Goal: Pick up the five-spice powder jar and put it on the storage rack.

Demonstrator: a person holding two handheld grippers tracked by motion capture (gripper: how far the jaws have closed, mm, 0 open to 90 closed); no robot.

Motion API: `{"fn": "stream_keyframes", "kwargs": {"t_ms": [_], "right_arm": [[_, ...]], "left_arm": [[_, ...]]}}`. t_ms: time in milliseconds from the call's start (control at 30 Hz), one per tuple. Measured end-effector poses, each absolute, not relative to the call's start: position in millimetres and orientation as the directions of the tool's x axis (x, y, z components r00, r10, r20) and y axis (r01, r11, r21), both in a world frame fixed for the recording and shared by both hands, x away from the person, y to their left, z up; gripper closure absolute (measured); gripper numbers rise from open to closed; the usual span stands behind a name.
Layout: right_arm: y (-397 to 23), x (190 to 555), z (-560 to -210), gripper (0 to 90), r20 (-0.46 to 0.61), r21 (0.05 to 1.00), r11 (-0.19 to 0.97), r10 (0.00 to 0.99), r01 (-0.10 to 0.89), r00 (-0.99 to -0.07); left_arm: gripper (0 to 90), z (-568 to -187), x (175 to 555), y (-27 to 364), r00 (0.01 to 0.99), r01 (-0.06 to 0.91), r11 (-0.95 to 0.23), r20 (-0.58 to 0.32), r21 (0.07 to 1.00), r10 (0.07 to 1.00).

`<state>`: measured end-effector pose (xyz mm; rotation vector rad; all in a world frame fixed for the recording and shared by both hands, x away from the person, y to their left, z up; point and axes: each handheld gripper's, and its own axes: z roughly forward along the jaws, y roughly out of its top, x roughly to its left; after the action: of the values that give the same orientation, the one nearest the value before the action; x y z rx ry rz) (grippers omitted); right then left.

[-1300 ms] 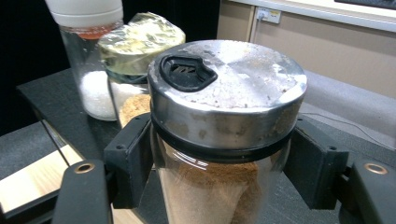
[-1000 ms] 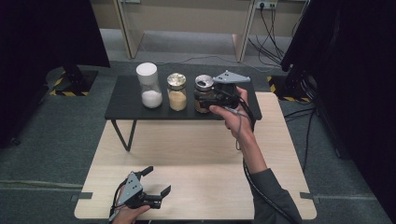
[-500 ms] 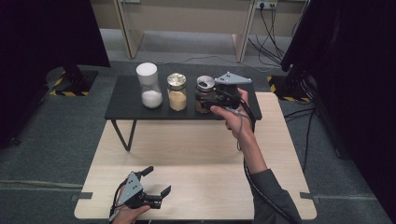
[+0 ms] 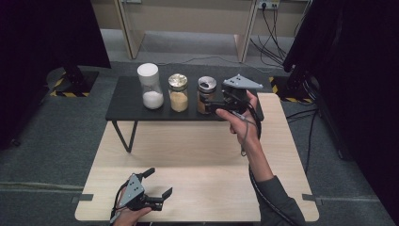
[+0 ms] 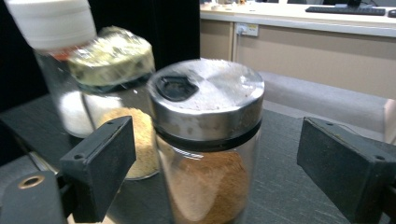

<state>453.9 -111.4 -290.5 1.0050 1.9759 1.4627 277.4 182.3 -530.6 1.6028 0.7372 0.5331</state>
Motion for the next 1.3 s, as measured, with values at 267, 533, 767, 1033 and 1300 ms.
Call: {"fn": "stream_keyframes", "kwargs": {"t_ms": [267, 533, 767, 1033, 1300], "right_arm": [[-113.5, 445.2, -293.3, 9.2, 0.081, 0.947, 0.142, 0.765, 0.289, -0.639], [-119.5, 434.2, -291.4, 5.6, 0.070, 0.953, 0.135, 0.773, 0.271, -0.631], [-125.8, 425.0, -293.8, 3.2, 0.094, 0.955, 0.108, 0.771, 0.275, -0.630], [-130.8, 414.6, -298.9, 3.2, 0.112, 0.959, 0.090, 0.754, 0.270, -0.648], [-131.5, 400.8, -306.7, 1.6, 0.109, 0.964, 0.090, 0.725, 0.250, -0.680]], "left_arm": [[2.4, -530.8, 277.4, 182.0, 0.692, 0.162, -0.067, -0.065, 0.984, 0.719], [2.6, -531.0, 277.3, 181.6, 0.695, 0.162, -0.069, -0.064, 0.984, 0.716], [2.8, -531.2, 277.4, 181.4, 0.695, 0.164, -0.069, -0.066, 0.984, 0.716], [2.8, -531.2, 277.3, 181.5, 0.696, 0.165, -0.072, -0.064, 0.984, 0.716], [2.8, -531.4, 277.4, 181.4, 0.696, 0.164, -0.071, -0.064, 0.984, 0.715]]}}
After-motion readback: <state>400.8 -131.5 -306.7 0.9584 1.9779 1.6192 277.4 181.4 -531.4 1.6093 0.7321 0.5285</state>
